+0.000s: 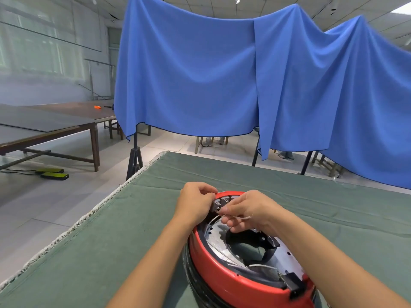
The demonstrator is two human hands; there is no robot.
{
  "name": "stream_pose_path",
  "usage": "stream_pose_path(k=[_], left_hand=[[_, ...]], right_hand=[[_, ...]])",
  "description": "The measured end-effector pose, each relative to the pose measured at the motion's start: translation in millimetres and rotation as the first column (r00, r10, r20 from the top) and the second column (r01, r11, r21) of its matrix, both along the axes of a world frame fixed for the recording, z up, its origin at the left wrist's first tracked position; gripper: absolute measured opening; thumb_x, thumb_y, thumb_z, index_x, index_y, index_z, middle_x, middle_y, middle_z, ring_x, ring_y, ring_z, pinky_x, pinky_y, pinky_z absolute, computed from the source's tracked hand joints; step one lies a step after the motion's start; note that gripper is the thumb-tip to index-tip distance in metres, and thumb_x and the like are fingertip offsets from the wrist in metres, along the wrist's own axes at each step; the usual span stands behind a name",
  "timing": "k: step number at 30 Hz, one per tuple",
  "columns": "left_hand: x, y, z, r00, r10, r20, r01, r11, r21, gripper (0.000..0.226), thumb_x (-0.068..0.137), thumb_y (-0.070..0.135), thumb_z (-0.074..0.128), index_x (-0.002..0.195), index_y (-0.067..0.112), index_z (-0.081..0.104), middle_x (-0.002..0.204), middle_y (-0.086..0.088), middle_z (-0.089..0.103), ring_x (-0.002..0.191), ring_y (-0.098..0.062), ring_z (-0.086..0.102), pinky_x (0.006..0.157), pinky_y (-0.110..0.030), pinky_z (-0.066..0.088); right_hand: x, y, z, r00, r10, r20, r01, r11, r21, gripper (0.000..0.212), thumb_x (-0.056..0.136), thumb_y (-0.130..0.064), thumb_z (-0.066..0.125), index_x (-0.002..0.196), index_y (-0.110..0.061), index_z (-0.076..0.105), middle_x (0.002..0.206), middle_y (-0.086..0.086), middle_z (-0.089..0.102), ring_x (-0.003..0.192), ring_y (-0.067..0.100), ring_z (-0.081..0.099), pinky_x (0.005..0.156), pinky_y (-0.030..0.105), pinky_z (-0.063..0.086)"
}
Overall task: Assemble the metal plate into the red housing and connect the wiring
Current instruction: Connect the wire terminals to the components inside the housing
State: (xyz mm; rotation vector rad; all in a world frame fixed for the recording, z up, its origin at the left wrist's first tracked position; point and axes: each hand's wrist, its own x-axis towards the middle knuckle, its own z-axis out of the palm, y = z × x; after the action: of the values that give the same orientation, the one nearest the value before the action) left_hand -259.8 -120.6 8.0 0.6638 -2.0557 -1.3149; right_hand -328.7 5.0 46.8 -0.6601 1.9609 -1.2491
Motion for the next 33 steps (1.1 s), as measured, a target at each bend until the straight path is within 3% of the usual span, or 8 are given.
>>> stream_pose_path(k=[5, 9, 14, 20, 26, 33], left_hand=[[0, 1, 1, 1.000, 0.000, -0.014, 0.000, 1.000, 0.006, 0.017, 0.082, 0.006, 0.065, 0.077, 0.021, 0.071, 0.078, 0.001, 0.070, 0.085, -0.018, 0.067, 0.085, -0.032, 0.052], [1, 0, 1, 1.000, -0.001, -0.015, 0.001, 1.000, -0.002, 0.016, 0.083, 0.007, 0.065, 0.078, 0.021, 0.071, 0.079, 0.001, 0.070, 0.084, -0.016, 0.066, 0.085, -0.032, 0.052], [0, -1, 0, 1.000, -0.005, -0.025, 0.005, 1.000, 0.000, 0.015, 0.083, 0.006, 0.065, 0.079, 0.018, 0.072, 0.080, 0.001, 0.071, 0.084, -0.016, 0.066, 0.085, -0.031, 0.052], [-1, -1, 0, 1.000, -0.001, -0.030, 0.001, 1.000, 0.002, 0.013, 0.083, 0.005, 0.065, 0.082, 0.016, 0.073, 0.080, -0.001, 0.071, 0.084, -0.016, 0.067, 0.083, -0.030, 0.053], [-2, -3, -2, 1.000, 0.008, -0.019, -0.008, 1.000, -0.005, 0.014, 0.083, 0.006, 0.064, 0.089, 0.014, 0.073, 0.087, -0.001, 0.071, 0.089, -0.015, 0.066, 0.086, -0.029, 0.051], [-3, -3, -2, 1.000, 0.028, -0.009, -0.028, 0.999, -0.033, 0.015, 0.085, 0.006, 0.063, 0.092, 0.008, 0.076, 0.087, -0.004, 0.072, 0.086, -0.013, 0.066, 0.080, -0.022, 0.049]], right_hand=[[-3, 12, 4, 0.999, 0.002, 0.053, -0.001, 1.000, -0.022, 0.006, 0.089, 0.007, 0.057, 0.093, 0.009, 0.061, 0.073, 0.022, 0.069, 0.056, 0.022, 0.068, 0.050, 0.026, 0.056], [1, 13, 2, 1.000, 0.010, -0.027, -0.010, 1.000, 0.004, 0.009, 0.088, -0.001, 0.063, 0.082, 0.006, 0.064, 0.071, 0.016, 0.072, 0.061, 0.022, 0.071, 0.049, 0.024, 0.054], [5, 7, 2, 0.997, -0.015, -0.077, 0.019, 0.998, 0.059, 0.011, 0.084, -0.010, 0.071, 0.078, -0.002, 0.067, 0.066, 0.013, 0.071, 0.052, 0.017, 0.067, 0.044, 0.021, 0.051], [4, 0, -6, 0.998, -0.058, -0.008, 0.058, 0.994, 0.089, 0.007, 0.088, 0.000, 0.063, 0.082, 0.002, 0.066, 0.067, 0.015, 0.070, 0.054, 0.020, 0.068, 0.047, 0.024, 0.053], [1, -6, -10, 0.996, -0.087, 0.027, 0.082, 0.985, 0.149, 0.011, 0.091, -0.011, 0.059, 0.086, -0.005, 0.067, 0.061, 0.003, 0.070, 0.048, 0.011, 0.065, 0.041, 0.019, 0.048], [-2, -9, -18, 0.990, -0.110, 0.085, 0.100, 0.988, 0.121, 0.014, 0.093, -0.013, 0.059, 0.083, -0.005, 0.065, 0.062, 0.003, 0.072, 0.050, 0.012, 0.067, 0.039, 0.018, 0.046]])
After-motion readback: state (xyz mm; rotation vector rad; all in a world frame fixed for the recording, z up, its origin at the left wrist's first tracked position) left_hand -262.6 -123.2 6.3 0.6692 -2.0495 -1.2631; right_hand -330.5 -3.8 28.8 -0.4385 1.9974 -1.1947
